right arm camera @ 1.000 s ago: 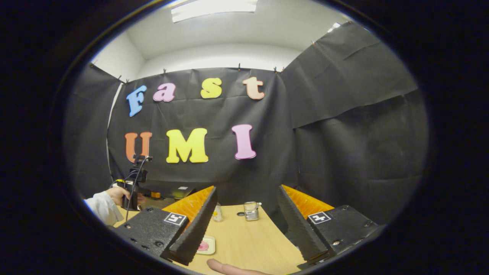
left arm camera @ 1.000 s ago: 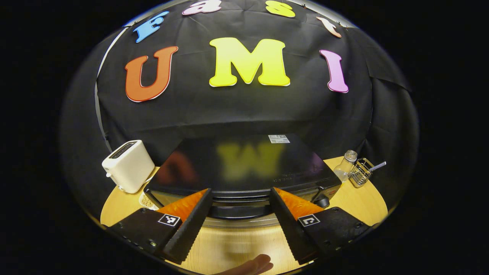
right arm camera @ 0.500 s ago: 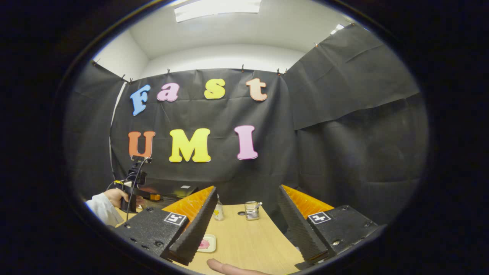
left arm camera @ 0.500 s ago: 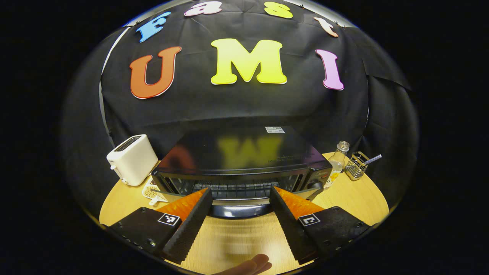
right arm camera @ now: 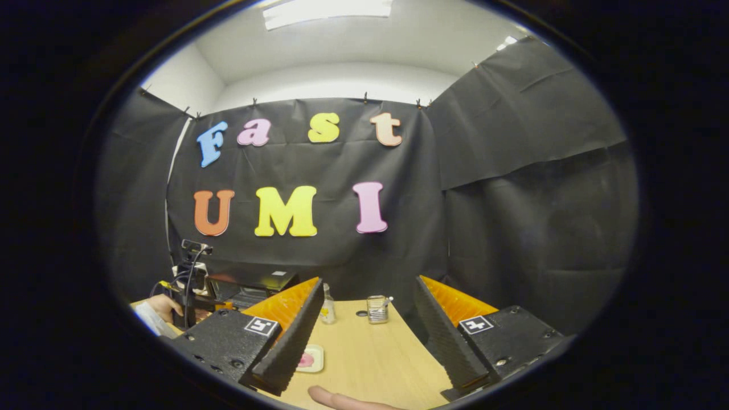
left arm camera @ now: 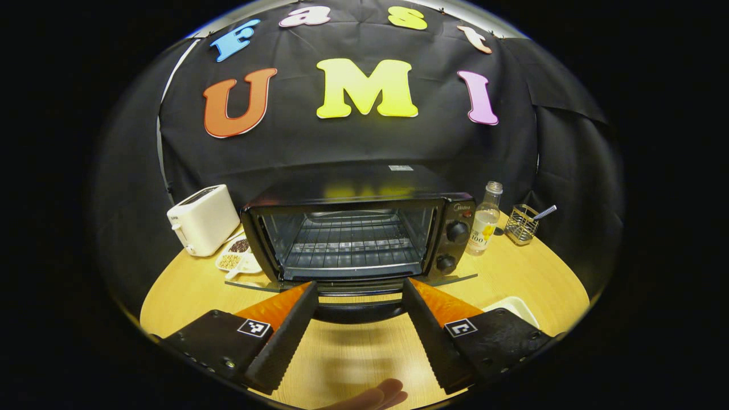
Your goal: Open the electric oven with the left hand, put the food in, and close the electric oven.
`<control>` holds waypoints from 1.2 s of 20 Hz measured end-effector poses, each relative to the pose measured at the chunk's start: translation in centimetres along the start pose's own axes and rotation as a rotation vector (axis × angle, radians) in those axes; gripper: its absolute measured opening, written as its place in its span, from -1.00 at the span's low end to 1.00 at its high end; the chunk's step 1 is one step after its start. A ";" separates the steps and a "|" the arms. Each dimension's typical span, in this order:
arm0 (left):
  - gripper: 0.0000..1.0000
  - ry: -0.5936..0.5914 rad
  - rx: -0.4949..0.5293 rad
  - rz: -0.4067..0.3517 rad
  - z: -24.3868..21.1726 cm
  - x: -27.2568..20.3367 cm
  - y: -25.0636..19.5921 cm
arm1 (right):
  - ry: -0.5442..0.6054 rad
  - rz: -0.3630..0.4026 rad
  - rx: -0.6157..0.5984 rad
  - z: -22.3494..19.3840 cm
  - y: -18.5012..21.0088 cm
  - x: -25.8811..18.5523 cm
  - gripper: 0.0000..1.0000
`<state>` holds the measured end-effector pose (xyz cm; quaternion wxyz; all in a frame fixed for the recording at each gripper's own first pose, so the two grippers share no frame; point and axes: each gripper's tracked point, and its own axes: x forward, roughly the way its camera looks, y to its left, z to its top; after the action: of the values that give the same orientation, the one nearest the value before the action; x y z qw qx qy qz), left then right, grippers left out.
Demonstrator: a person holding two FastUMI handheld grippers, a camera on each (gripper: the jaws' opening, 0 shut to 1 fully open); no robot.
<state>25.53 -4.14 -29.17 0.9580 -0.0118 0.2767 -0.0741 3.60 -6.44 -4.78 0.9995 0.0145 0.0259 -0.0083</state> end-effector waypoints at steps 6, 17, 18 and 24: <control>0.89 0.022 -0.006 0.014 -5.0 -0.9 -0.1 | 0.048 0.006 0.004 -1.6 0.2 0.7 0.92; 0.91 0.147 0.006 0.009 -11.5 -0.2 -0.2 | 0.139 0.031 -0.025 -4.5 1.6 2.4 0.92; 0.90 0.142 0.008 0.008 -11.5 0.0 -0.1 | 0.149 0.032 -0.030 -4.7 1.7 2.6 1.00; 0.94 0.054 0.024 -0.011 -9.1 -2.0 -0.3 | 0.215 0.047 -0.088 -6.8 2.7 4.9 0.93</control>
<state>18.93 -4.01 -35.82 0.9499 -0.0001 0.3013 -0.0830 8.15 -3.59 -11.70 0.9905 -0.0280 0.1332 0.0179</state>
